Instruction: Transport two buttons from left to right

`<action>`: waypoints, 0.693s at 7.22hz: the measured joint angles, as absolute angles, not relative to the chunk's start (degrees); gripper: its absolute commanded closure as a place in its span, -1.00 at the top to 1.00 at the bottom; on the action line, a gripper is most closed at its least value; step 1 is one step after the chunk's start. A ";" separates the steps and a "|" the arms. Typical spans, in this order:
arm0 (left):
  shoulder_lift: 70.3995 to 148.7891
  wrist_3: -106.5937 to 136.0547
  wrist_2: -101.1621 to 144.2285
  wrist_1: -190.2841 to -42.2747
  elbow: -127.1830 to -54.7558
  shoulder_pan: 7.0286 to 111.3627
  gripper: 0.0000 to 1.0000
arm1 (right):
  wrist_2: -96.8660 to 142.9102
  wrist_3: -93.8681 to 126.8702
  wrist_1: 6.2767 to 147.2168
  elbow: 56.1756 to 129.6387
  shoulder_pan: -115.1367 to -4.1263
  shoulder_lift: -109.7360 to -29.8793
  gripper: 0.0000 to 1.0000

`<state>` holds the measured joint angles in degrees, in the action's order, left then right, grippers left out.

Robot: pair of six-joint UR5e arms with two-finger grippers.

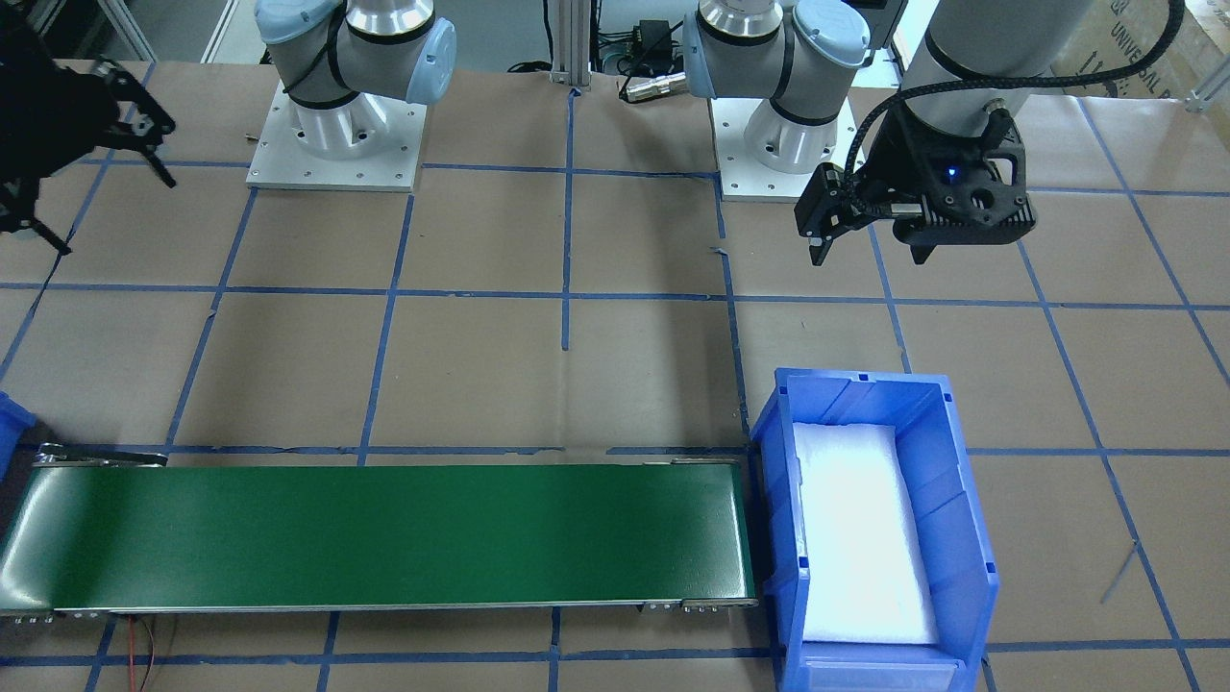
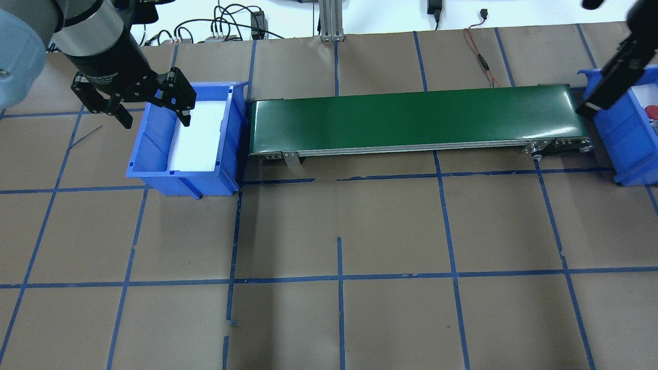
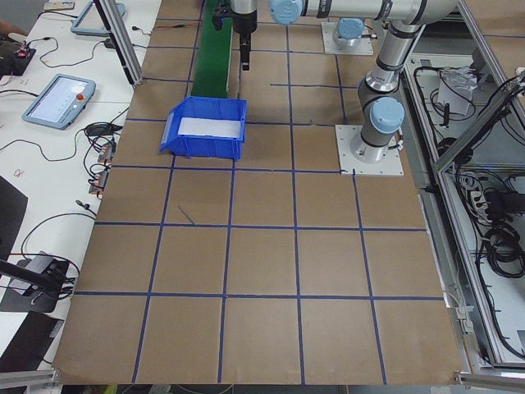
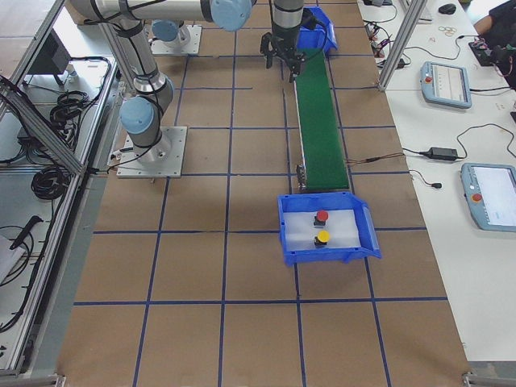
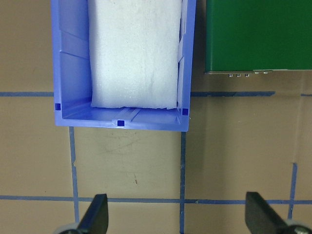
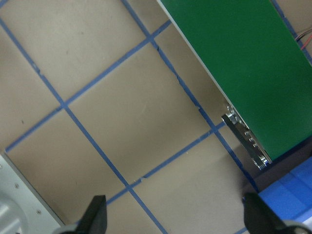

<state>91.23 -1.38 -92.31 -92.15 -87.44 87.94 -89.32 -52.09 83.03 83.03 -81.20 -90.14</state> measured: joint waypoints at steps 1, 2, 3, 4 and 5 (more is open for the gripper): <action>91.14 -1.39 -92.45 -92.21 -87.70 87.94 1.00 | -89.37 -41.46 85.47 82.71 -87.01 -89.15 1.00; 90.99 -1.34 -92.56 -92.33 -88.10 87.96 1.00 | -89.62 -32.91 87.90 82.69 -91.60 -88.23 1.00; 90.90 -1.29 -92.75 -92.37 -88.26 87.96 1.00 | -89.69 -26.52 89.77 82.78 -94.29 -87.57 1.00; 90.87 -1.34 -93.01 -92.37 -88.30 87.93 1.00 | -89.56 -22.18 91.20 82.93 -94.23 -87.28 1.00; 90.88 -1.38 -93.11 -92.37 -88.35 87.91 1.00 | -88.96 -19.41 92.57 83.13 -92.12 -87.28 1.00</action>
<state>90.88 -1.38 -93.11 -92.37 -88.35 87.91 -88.96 -19.41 92.57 83.13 -92.12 -87.28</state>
